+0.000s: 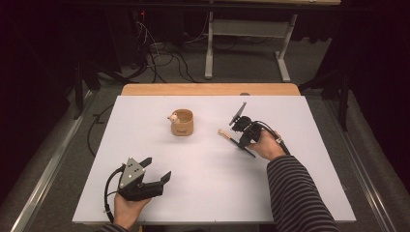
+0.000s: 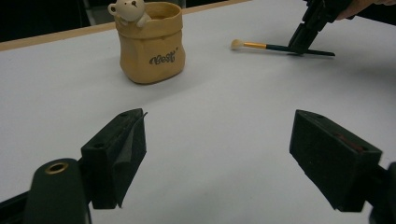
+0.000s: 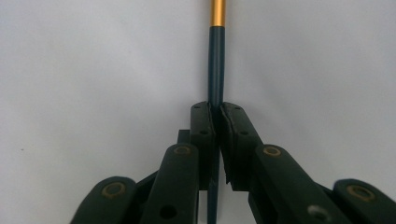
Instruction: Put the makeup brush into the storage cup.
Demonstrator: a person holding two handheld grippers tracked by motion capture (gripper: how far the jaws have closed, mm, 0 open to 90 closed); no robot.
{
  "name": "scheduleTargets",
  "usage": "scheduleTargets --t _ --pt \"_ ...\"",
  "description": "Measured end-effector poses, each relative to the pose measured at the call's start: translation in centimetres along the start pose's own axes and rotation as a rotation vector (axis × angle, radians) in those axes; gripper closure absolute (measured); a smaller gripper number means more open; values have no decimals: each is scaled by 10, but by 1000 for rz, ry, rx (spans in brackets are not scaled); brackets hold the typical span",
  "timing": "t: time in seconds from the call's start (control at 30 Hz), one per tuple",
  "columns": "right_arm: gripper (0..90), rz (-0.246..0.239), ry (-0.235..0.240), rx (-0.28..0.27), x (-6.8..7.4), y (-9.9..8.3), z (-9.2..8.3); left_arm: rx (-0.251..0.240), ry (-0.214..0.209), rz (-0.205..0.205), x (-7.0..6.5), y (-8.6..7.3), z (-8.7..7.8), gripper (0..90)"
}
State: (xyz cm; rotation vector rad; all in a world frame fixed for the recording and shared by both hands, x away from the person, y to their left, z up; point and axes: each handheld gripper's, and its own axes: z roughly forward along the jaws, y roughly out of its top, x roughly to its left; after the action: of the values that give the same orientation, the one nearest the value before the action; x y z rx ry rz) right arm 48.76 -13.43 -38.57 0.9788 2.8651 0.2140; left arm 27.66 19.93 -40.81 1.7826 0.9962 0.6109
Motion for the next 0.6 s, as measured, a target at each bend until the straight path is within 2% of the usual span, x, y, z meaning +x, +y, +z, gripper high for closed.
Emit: scheduleTargets --t 0.03,0.13,0.2,0.3,0.33,0.4,0.43,0.47,0.5,0.6 --pt "860 27 2 4 2 0 -2 -3 1 -1 0 0 0 191" --pt "860 6 -3 -3 1 -1 -3 -5 -2 -1 0 0 0 195" --pt "860 35 2 -5 3 -2 -5 -8 -3 -5 0 0 0 195" --pt "860 20 2 -21 1 -3 -8 -8 -3 -8 1 0 0 195" --pt "860 35 5 -18 3 -3 -10 -8 -3 -9 1 0 0 195" --pt "860 33 2 -28 3 -5 -12 -5 -6 -13 1 0 0 193" --pt "860 55 12 -26 5 -5 -16 3 -12 -12 1 0 1 189" --pt "860 55 12 -26 5 -5 -16 3 -12 -12 1 0 1 187" --pt "860 31 6 -48 5 -6 -18 3 -14 -12 0 0 1 185" --pt "860 28 14 -62 5 -8 -22 2 -18 -11 0 0 1 184"
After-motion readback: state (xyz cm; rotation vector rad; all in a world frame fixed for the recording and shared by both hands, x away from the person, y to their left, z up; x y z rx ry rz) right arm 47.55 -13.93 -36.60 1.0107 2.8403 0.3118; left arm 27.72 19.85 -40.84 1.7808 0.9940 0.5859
